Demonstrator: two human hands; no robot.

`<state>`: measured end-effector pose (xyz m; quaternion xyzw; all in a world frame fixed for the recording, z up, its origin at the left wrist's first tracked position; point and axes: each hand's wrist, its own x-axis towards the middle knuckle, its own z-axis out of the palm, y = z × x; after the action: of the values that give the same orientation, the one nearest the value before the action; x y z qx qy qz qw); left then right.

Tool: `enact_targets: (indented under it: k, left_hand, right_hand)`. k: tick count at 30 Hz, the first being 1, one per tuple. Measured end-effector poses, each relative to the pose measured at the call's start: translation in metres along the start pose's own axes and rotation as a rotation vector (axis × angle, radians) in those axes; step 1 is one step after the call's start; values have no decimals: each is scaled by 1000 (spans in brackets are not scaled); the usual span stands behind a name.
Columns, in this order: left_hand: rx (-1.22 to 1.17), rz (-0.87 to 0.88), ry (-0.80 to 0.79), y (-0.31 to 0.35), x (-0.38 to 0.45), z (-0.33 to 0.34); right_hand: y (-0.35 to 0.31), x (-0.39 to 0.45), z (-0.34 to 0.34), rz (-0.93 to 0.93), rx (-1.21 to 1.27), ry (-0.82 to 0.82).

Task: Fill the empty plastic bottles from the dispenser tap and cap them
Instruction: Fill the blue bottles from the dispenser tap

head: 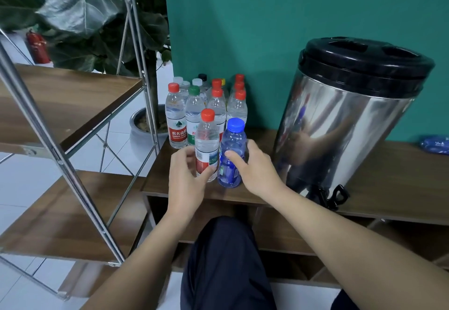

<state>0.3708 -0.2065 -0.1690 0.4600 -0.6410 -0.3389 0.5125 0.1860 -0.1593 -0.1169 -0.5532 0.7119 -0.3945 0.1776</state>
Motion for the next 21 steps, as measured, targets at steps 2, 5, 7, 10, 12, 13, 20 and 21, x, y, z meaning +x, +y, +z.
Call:
enact_targets:
  k: [2, 5, 7, 10, 12, 13, 20, 21]
  left_hand:
    - [-40, 9, -64, -6, 10, -1]
    - [-75, -22, -96, -17, 21, -3]
    - [-93, -46, -97, -24, 28, -5]
    - [-90, -64, -83, -31, 40, -13]
    - [-94, -76, -72, -37, 51, -20]
    - [-96, -83, -74, -39, 56, -24]
    - [-28, -71, -55, -39, 75, -41]
    - [-22, -65, -66, -39, 75, -43]
  right_hand:
    - [-1, 6, 7, -5, 14, 1]
    - [-4, 14, 18, -20, 32, 4]
    - [-7, 19, 25, -23, 36, 17]
    - [-14, 29, 39, -31, 35, 31]
    - [-19, 37, 51, -48, 9, 39]
    - [-23, 40, 57, -55, -9, 41]
    - [-46, 55, 74, -76, -96, 16]
    - [-47, 55, 74, -68, -94, 6]
